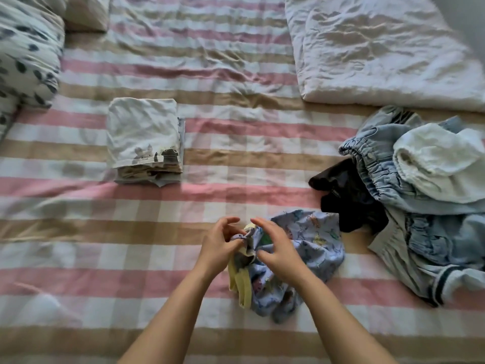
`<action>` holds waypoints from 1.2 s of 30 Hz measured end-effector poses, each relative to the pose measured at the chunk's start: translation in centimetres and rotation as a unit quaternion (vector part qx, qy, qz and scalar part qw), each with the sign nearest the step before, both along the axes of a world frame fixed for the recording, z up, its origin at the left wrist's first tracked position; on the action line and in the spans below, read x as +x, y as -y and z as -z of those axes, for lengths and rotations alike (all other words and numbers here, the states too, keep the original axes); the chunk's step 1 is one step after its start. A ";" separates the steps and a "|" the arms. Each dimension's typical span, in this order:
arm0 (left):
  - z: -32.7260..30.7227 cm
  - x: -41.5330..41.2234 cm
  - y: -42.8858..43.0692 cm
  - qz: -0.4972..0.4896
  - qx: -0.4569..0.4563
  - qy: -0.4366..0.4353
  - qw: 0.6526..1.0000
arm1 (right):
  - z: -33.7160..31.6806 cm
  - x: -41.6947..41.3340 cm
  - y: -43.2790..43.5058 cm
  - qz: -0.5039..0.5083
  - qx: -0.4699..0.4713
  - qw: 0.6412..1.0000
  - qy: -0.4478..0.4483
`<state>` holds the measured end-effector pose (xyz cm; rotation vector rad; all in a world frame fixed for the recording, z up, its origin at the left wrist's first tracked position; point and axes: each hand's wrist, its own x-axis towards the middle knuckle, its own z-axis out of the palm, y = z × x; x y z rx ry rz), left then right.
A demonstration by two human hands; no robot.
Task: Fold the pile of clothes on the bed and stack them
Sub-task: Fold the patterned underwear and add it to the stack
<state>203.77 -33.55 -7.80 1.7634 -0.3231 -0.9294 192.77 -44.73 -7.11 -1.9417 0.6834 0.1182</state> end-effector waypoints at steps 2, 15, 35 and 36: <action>0.6 0.0 0.0 -0.009 -0.024 -0.035 0.999 | 1.4 1.6 0.3 -0.066 -0.026 0.997 0.008; 6.3 -12.6 -3.1 -0.267 0.166 -0.051 0.948 | 6.0 2.2 0.7 -0.043 -0.043 0.997 0.037; -16.3 -0.2 -6.6 -0.130 -0.042 0.110 0.985 | -19.1 -2.5 7.6 0.151 -0.006 0.951 0.271; -16.5 0.0 -6.8 -0.128 -0.049 0.106 0.985 | -19.1 -2.8 7.8 0.160 -0.011 0.951 0.264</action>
